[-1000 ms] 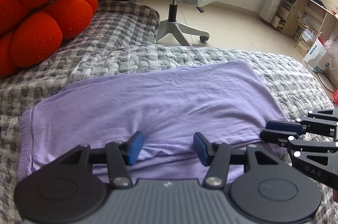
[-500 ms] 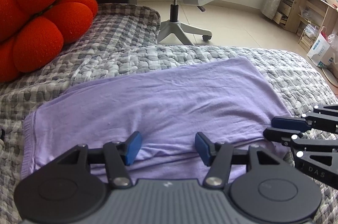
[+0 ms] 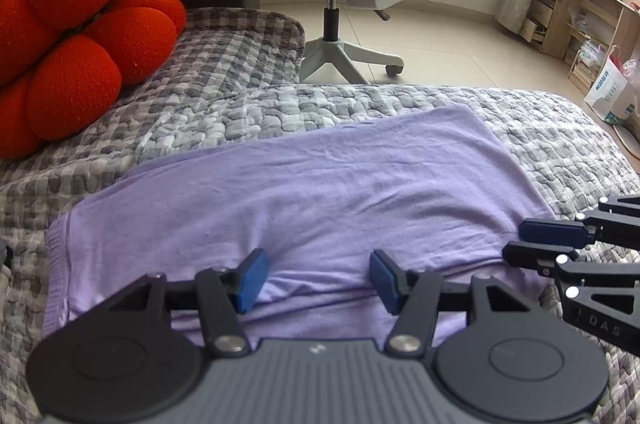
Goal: Fold clothes
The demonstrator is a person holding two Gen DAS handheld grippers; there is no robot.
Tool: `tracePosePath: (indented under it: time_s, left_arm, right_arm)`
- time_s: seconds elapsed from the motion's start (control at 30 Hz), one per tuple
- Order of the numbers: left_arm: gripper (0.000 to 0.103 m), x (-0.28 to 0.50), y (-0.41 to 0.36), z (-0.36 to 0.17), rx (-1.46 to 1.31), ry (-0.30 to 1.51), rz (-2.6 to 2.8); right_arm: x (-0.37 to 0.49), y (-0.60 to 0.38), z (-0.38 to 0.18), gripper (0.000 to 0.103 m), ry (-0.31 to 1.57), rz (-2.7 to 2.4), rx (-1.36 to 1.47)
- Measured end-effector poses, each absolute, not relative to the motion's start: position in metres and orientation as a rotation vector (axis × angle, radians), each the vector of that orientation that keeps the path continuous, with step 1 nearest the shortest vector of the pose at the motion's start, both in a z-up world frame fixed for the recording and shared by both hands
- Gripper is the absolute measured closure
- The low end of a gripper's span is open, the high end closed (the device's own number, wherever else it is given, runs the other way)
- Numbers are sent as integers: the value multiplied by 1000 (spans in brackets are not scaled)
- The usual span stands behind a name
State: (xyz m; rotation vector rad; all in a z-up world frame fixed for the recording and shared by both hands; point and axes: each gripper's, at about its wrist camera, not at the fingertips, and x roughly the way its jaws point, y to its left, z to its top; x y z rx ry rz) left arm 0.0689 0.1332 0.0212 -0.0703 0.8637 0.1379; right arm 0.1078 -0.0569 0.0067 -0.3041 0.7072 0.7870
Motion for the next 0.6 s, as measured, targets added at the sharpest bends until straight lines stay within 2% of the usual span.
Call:
tracePosePath:
  time_s: [0.6]
  left_arm:
    - [45, 69, 128, 19, -52, 864, 162]
  right_arm:
    - [106, -53, 6, 77, 706, 770, -317]
